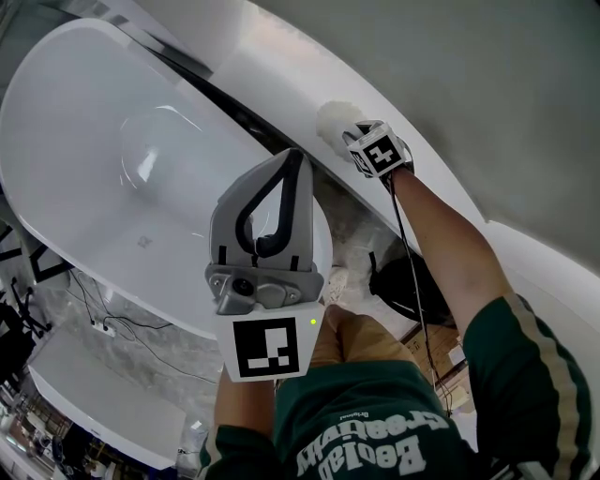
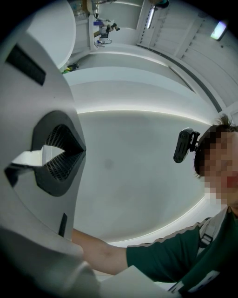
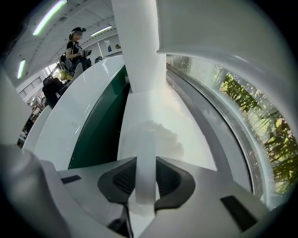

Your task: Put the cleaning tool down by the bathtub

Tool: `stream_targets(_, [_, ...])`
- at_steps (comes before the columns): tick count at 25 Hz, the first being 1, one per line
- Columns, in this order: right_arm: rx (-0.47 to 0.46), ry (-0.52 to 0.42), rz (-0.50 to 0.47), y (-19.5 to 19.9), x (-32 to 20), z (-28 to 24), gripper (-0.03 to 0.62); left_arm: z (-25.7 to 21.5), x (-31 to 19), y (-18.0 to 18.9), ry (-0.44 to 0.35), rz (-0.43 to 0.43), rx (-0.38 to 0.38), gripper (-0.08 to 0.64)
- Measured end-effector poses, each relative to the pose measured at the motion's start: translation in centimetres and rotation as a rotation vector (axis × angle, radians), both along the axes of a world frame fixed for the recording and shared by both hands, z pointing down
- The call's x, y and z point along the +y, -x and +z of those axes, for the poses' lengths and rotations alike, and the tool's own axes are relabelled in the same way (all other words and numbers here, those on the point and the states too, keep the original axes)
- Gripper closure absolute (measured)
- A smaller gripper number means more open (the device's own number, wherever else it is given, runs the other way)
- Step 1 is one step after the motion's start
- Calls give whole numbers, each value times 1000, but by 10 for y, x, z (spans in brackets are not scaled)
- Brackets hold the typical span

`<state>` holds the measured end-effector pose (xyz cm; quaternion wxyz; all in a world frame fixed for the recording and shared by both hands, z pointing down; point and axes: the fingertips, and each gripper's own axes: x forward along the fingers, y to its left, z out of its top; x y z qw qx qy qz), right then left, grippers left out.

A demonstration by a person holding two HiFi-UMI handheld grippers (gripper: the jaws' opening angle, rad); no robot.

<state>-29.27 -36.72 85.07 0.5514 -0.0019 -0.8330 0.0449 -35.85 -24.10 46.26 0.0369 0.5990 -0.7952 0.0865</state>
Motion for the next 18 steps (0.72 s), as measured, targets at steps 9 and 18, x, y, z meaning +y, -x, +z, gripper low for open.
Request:
stream_targets(9, [86, 20, 25, -11, -1, 23, 499, 10, 7, -1, 9, -10, 16, 555])
stream_targets(18, [69, 5, 42, -12, -4, 32, 499, 22, 16, -6, 31, -21, 48, 555])
